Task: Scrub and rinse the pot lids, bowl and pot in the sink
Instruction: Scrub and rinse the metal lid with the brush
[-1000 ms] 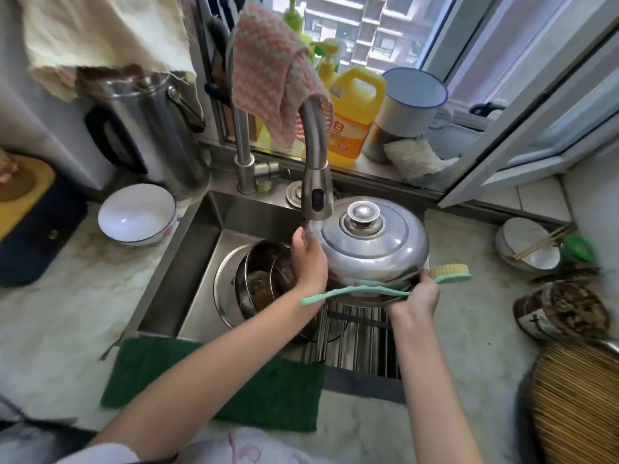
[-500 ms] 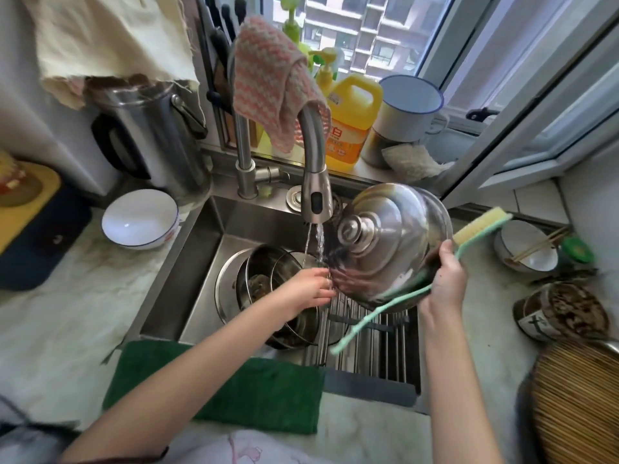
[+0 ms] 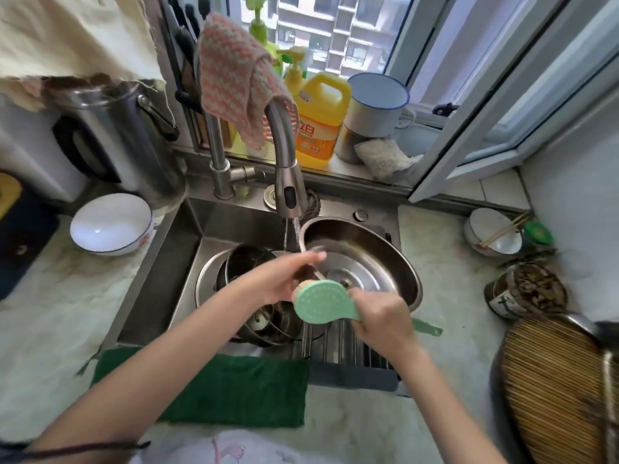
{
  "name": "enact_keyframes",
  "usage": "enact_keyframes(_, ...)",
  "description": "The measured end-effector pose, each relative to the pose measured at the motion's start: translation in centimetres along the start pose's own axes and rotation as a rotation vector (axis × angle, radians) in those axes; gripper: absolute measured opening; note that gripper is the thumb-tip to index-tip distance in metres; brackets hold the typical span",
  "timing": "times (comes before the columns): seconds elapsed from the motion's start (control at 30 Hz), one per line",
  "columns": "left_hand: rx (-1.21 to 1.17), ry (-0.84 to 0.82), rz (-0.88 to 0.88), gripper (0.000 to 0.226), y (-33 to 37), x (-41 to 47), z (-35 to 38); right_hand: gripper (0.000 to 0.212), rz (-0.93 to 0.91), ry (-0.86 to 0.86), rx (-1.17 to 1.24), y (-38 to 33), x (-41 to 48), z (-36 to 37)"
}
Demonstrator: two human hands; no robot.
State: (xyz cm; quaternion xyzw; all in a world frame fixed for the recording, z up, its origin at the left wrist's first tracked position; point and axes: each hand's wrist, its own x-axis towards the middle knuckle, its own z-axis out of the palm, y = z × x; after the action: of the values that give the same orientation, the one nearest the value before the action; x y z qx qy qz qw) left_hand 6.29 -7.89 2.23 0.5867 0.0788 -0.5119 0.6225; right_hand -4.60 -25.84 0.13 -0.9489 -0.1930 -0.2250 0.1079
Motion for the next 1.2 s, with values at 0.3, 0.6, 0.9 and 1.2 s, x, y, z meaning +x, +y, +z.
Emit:
enact_keyframes(0.3,-0.305,0.269,-0.098,0.046,-2.7,-0.1,-1.8,0.025,0.509,-0.355,0.65,-0.6,0.1,0.3)
enact_keyframes(0.6,-0.062,0.478,0.071,0.076,-1.6,-2.3,-4.6,0.047,0.654,-0.527,0.257,5.1,7.1,0.3)
enact_keyframes(0.9,0.067,0.595,0.219,0.074,-1.9,-3.1,-5.2,0.061,0.405,-0.671,-0.219,2.5,7.9,5.7)
enact_keyframes(1.2,0.031,0.715,0.488,0.08,-3.6,-1.9,-5.3,0.032,0.879,-0.995,0.905,-2.9,7.3,6.2)
